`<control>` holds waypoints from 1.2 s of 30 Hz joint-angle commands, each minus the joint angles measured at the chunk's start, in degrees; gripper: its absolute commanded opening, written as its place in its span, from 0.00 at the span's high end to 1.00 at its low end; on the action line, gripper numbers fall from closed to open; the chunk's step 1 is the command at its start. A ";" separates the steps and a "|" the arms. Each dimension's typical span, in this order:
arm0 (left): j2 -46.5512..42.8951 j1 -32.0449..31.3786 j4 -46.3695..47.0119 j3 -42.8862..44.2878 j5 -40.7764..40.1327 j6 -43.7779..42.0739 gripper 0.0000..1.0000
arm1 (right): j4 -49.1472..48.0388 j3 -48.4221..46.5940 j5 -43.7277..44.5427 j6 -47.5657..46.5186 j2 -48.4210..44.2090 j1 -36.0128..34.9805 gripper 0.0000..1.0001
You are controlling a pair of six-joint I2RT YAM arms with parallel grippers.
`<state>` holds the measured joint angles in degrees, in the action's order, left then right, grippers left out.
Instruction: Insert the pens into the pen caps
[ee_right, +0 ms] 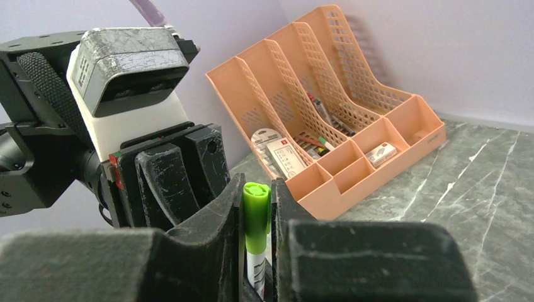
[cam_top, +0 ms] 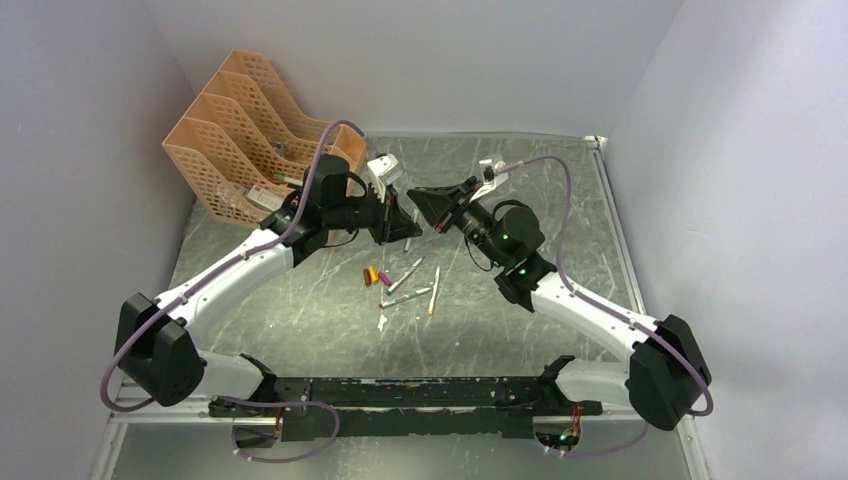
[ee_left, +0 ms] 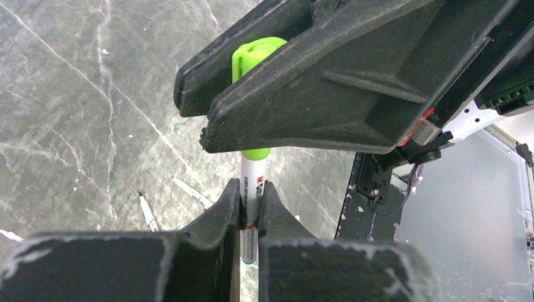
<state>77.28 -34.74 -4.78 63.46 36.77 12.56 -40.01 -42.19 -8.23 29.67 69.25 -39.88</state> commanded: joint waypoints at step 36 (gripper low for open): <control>34.84 3.44 -18.34 22.03 -43.54 4.77 0.93 | 16.58 12.15 2.71 9.20 -16.57 4.03 0.59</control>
<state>107.63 -31.88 -13.52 77.97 -1.37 16.73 -25.43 -32.01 -6.04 39.81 52.51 -36.16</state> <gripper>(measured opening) 0.141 0.411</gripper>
